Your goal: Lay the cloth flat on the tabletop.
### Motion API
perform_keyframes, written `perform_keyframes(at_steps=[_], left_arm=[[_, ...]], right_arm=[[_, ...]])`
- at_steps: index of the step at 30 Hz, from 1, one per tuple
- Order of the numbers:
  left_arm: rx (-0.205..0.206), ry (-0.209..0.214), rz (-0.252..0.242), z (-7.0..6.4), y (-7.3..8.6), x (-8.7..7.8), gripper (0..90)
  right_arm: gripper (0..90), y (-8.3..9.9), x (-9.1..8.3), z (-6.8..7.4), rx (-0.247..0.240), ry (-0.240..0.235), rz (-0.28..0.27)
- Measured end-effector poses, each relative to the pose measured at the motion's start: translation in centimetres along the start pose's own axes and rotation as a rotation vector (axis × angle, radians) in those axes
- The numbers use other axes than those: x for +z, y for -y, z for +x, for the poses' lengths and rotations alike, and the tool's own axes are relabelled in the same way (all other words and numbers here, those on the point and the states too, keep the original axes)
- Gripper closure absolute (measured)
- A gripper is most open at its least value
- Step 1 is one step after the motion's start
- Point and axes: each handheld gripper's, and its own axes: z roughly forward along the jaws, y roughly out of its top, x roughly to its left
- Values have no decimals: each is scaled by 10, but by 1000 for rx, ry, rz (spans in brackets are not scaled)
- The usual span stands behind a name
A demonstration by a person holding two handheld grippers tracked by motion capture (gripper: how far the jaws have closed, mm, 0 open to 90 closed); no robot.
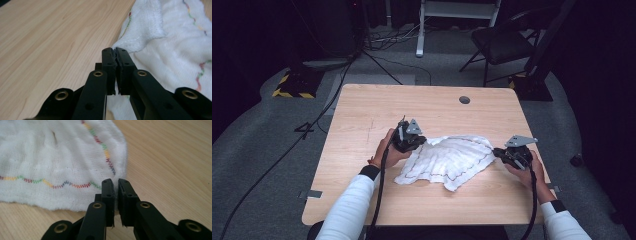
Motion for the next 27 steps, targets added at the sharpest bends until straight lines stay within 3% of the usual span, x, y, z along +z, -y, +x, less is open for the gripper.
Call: perform_keyframes(at_steps=[3, 9, 10, 11, 12, 13, 19, 20, 21, 22, 23, 25, 26, 27], left_arm=[[-11, -12, 21, 7, 13, -7, 860], [-48, -31, 11, 14, 23, -8, 814], [-59, -41, 16, 16, 24, -5, 737], [-76, -51, 15, 17, 25, -2, 737], [-93, -56, 24, 19, 25, 2, 673], [-105, -56, 33, 21, 25, 6, 559], [-98, -77, 34, 23, 7, 27, 323], [-112, -83, 29, 25, 4, 31, 280], [-126, -89, 27, 29, 1, 35, 277], [-166, -104, 36, 38, -2, 44, 276], [-166, -104, 36, 38, -2, 44, 274], [-203, -104, 48, 47, -2, 53, 274], [-219, -116, 62, 49, -2, 57, 273], [-220, -133, 82, 52, -2, 60, 273]], right_arm=[[836, -13, 9, -1, -20, 14, -20], [838, -37, 31, 1, -67, 40, -14], [838, -42, 39, 2, -72, 43, -14], [838, -42, 39, 2, -72, 43, -14], [837, -44, 43, 2, -85, 53, -16], [835, -45, 50, 3, -92, 58, 2], [795, -47, 59, -2, -55, 57, 1], [712, -46, 61, -4, -33, 60, 4], [661, -45, 62, -5, -22, 59, 12], [647, -44, 63, -5, -5, 58, 21], [647, -44, 63, -5, -5, 58, 21], [593, -43, 64, -7, 21, 49, 27], [529, -42, 64, -9, 54, 39, 37], [529, -42, 64, -9, 54, 39, 37]])
